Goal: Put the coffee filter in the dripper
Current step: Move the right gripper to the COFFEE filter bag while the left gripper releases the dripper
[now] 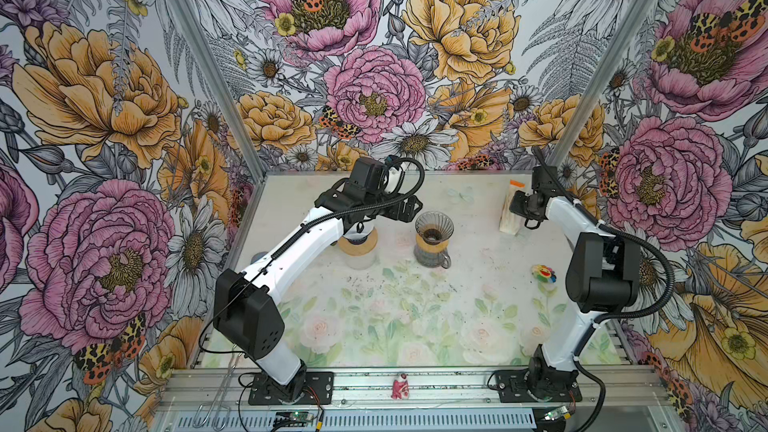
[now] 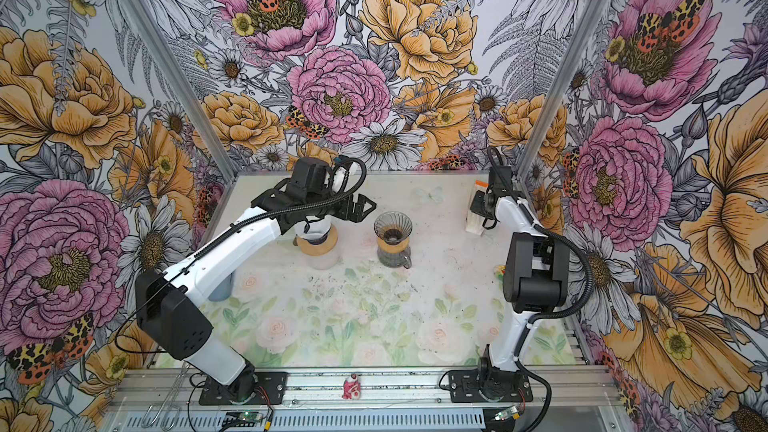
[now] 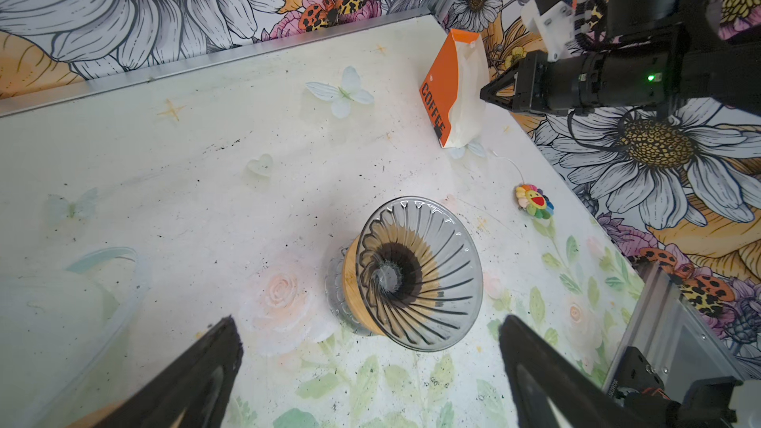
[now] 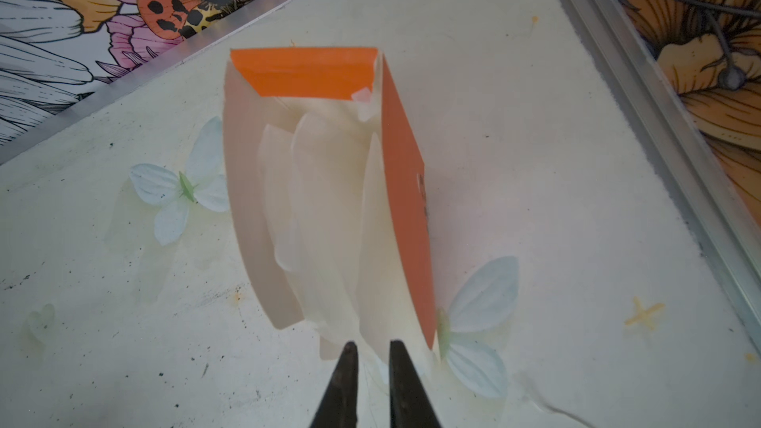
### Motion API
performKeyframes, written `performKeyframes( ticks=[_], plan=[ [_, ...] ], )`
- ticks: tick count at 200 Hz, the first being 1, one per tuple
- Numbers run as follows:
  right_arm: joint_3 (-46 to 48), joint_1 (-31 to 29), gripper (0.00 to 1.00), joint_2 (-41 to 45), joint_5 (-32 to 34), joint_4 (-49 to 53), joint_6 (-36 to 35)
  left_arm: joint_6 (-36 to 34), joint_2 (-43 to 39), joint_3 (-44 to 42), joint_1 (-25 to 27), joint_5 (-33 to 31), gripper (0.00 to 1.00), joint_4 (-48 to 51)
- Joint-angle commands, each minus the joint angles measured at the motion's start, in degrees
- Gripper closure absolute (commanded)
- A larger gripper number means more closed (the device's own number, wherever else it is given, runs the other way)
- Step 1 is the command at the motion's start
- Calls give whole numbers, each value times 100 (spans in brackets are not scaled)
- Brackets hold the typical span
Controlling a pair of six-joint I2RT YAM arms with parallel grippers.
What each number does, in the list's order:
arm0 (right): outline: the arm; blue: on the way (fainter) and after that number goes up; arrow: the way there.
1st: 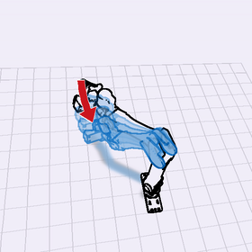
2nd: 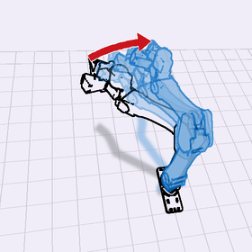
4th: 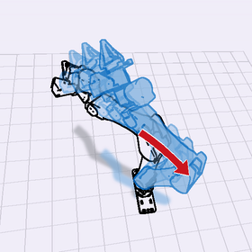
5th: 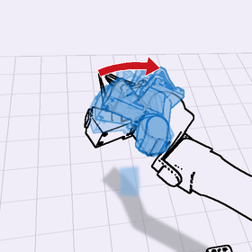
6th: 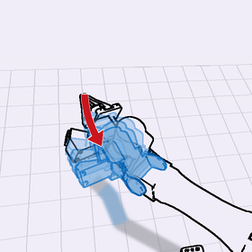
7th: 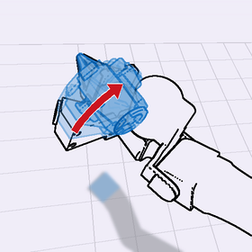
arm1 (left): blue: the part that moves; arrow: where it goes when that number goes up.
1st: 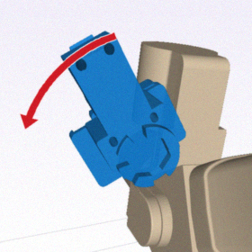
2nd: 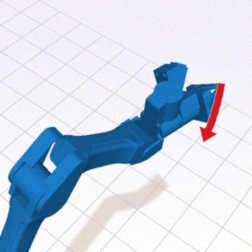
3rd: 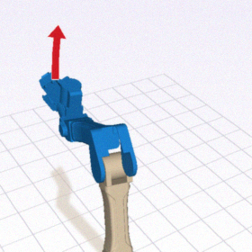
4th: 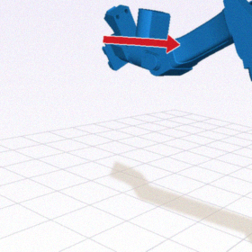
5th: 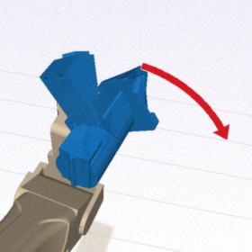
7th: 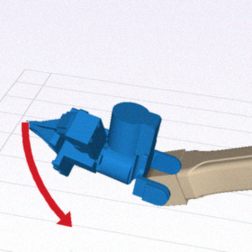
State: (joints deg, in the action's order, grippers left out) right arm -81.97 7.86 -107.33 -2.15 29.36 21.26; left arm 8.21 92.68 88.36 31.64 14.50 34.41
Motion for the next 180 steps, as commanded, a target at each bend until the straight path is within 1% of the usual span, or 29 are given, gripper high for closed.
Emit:
performKeyframes(
  ticks=[1, 17, 52, 72, 134, 176, 180],
  plan=[
    [-171, 39, 83, -210, 34, -129, 45, 93, 45, -38, -55, -42, 1, -137],
    [-196, 44, 84, -285, 26, -145, 36, 102, 65, -38, -71, -23, 1, -134],
    [-188, 37, 92, -329, -67, -194, 83, 138, 107, -39, -70, 0, 1, -137],
    [-106, 24, 96, -207, -93, -192, 130, 155, 132, -29, -70, 9, 1, -137],
    [315, -4, 100, 266, -111, -172, 445, 172, 291, 83, -74, 115, 1, -134],
    [447, -26, 100, 397, -137, -168, 472, 172, 312, 77, -70, 143, 1, -137],
    [459, -27, 98, 422, -135, -168, 468, 181, 319, 76, -70, 147, 1, -130]
  ],
)
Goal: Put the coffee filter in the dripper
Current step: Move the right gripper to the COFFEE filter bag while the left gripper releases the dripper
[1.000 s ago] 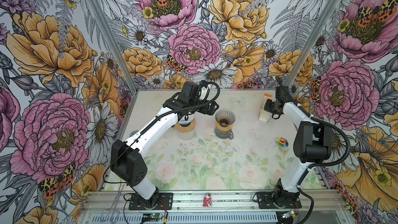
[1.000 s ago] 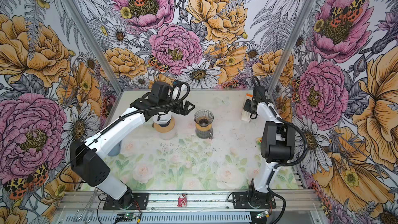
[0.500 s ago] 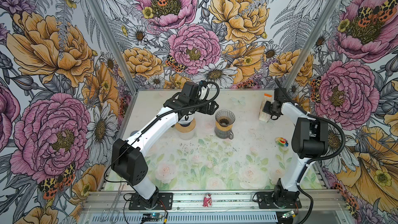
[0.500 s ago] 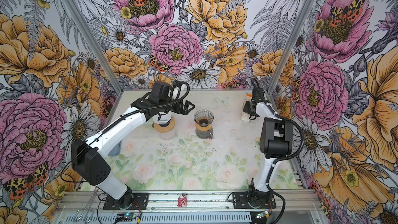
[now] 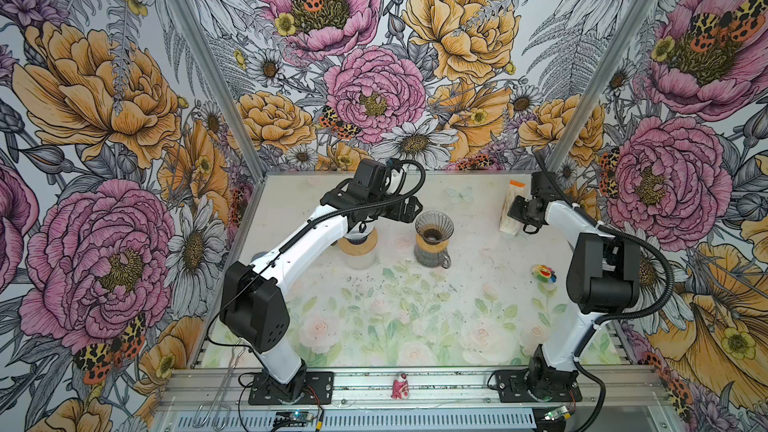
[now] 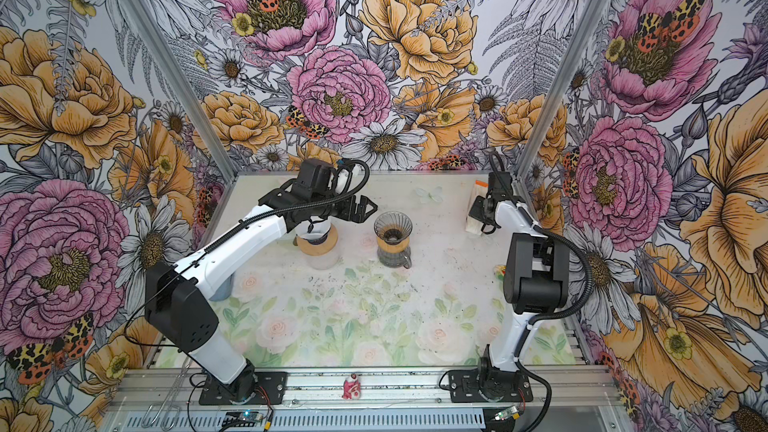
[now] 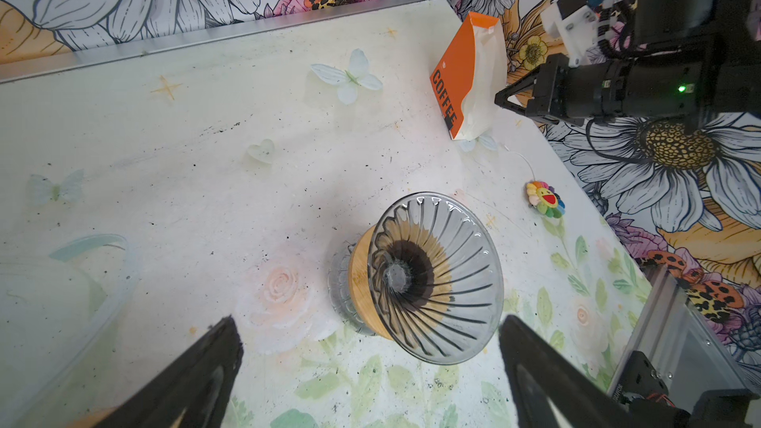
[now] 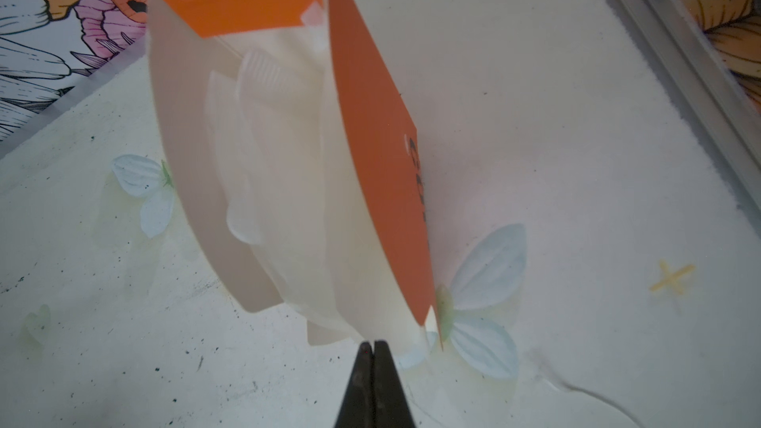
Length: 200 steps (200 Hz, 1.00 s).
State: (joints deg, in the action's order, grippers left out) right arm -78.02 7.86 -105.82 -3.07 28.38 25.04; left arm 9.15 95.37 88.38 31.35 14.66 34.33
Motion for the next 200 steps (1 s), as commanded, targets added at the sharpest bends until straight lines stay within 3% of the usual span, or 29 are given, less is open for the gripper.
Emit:
performKeyframes(
  ticks=[1, 62, 86, 108, 200],
  plan=[
    [65, -29, 97, 276, -35, -74, 89, 87, 51, 74, -42, 137, 1, -125],
    [320, 18, 74, 676, 272, -74, -5, 94, 55, 83, -42, 141, 1, -121],
    [342, 69, 75, 551, 342, -66, -66, 94, 79, 90, -42, 154, 1, -126],
    [285, 114, 82, 390, 413, -78, -91, 95, 52, 70, -37, 154, 1, -127],
    [-205, 129, 84, -171, 359, -66, -305, 115, 47, 50, -42, 118, 1, -119]
  ],
)
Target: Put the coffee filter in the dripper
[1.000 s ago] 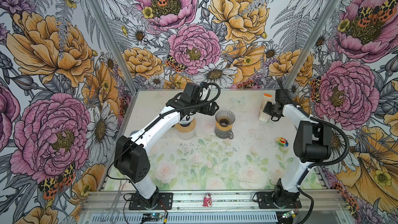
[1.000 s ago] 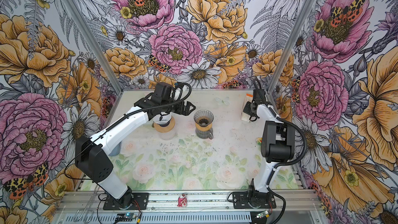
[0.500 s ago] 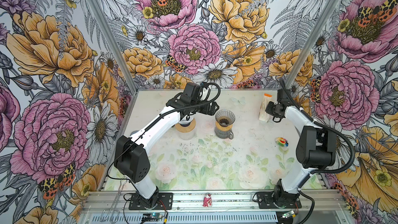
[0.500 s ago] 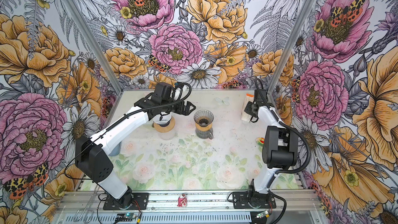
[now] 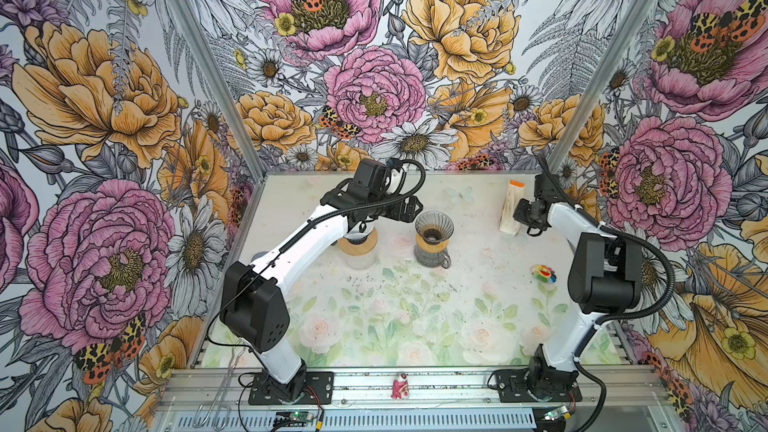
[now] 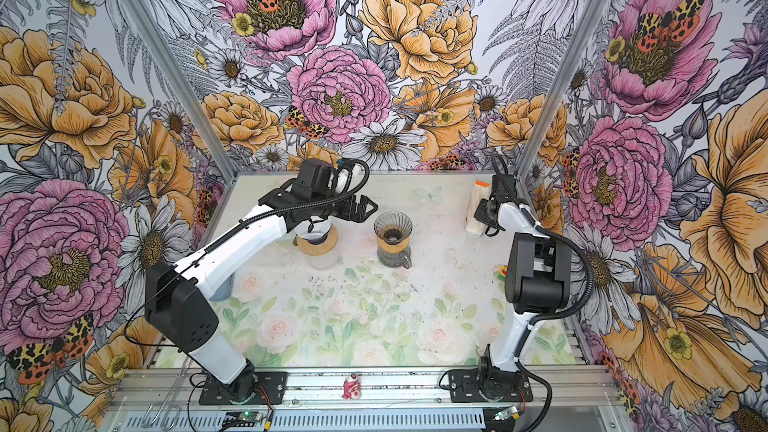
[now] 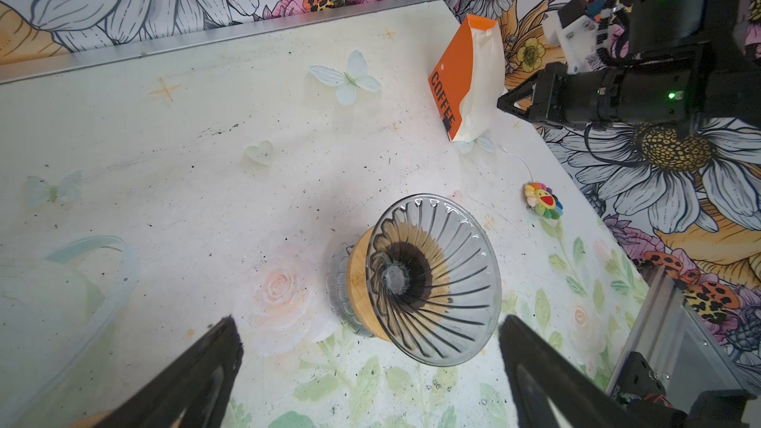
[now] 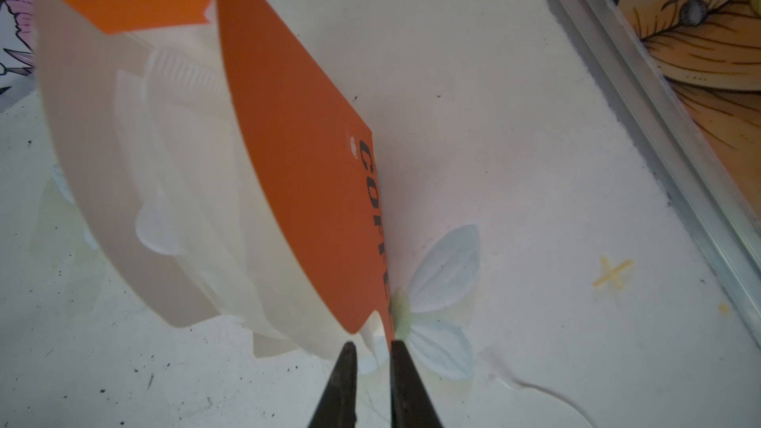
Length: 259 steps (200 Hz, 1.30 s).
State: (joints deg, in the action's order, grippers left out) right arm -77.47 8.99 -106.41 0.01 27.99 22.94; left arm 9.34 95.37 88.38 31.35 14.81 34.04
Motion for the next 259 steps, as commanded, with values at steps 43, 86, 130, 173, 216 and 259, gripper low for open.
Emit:
performKeyframes(
  ticks=[43, 86, 130, 173, 216, 259],
  plan=[
    [-360, 27, 89, -248, 175, -2, -219, 112, 78, 74, -44, 121, 1, -91],
    [-400, 23, 96, -314, 144, -1, -241, 138, 105, 79, -42, 130, 1, -82],
    [-292, 17, 100, -111, 48, 38, -228, 151, 189, 149, -42, 178, 1, -69],
    [-298, -3, 100, 50, -24, 270, -416, 162, 280, 219, -33, 243, 1, -71],
    [-594, -12, 98, -68, 94, 952, -1112, 147, 285, 212, -42, 259, 1, -68],
    [-660, -11, 92, -65, 199, 1112, -1538, 145, 306, 250, -42, 279, 1, -72]
  ],
)
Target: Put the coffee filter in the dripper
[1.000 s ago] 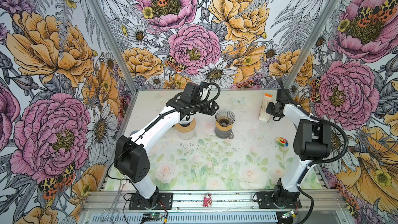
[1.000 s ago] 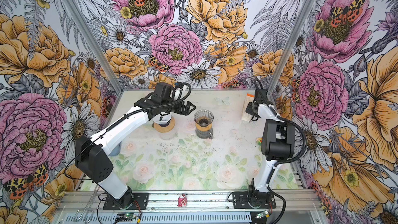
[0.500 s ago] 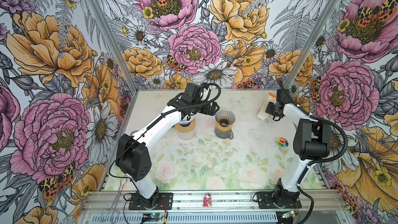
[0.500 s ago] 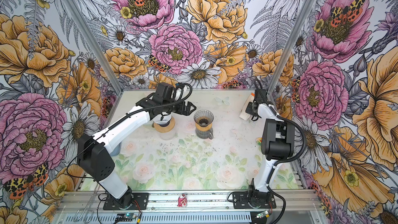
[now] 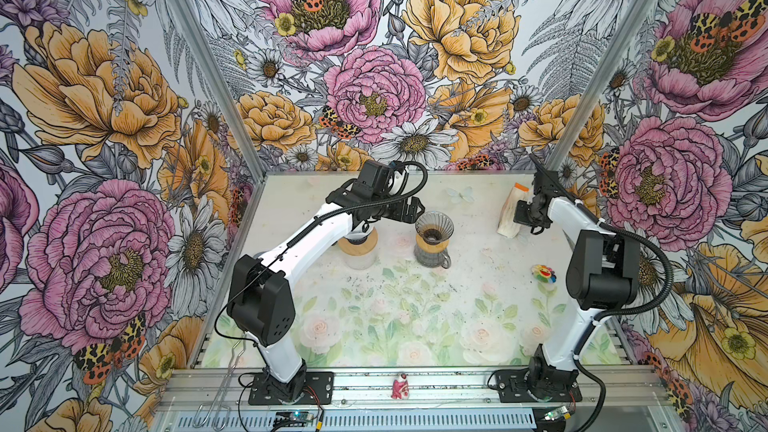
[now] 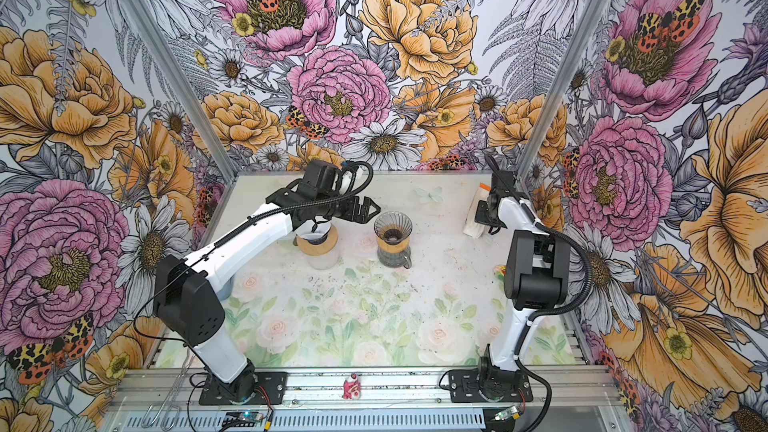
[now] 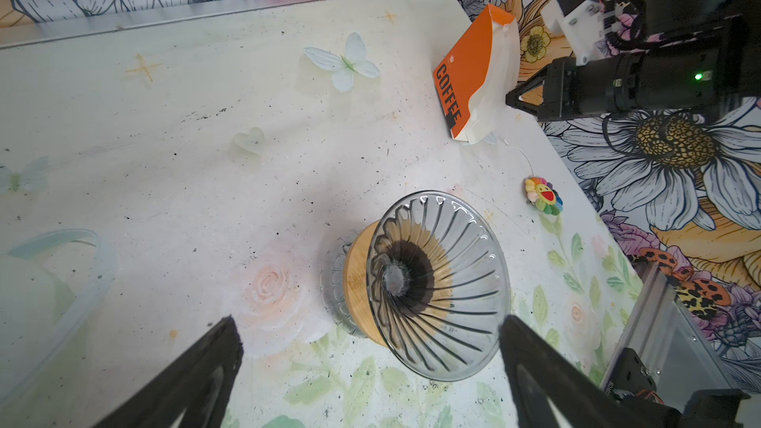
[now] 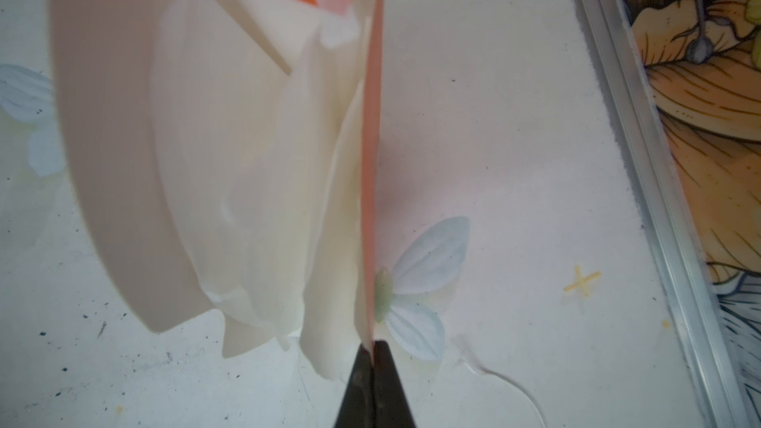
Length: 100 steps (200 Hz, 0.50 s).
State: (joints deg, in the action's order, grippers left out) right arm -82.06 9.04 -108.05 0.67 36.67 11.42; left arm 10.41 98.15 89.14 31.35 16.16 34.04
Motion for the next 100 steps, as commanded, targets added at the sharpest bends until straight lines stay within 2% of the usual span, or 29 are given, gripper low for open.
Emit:
performKeyframes(
  ticks=[1, 14, 44, 80, 100],
  plan=[
    [-199, -12, 92, 99, 130, 244, -386, 35, 28, 173, -42, 143, 1, -68],
    [-229, -15, 85, 117, 120, 269, -390, 39, 52, 186, -42, 149, 1, -68],
    [-184, -71, 78, 237, 65, 263, -355, 49, 82, 208, -35, 167, 1, -66],
    [-15, -253, 78, 554, 153, 245, -339, 30, 75, 212, -33, 159, 1, -70],
    [7, -272, 79, 728, -22, 247, -156, 22, 82, 215, -33, 176, 1, -68]
  ],
)
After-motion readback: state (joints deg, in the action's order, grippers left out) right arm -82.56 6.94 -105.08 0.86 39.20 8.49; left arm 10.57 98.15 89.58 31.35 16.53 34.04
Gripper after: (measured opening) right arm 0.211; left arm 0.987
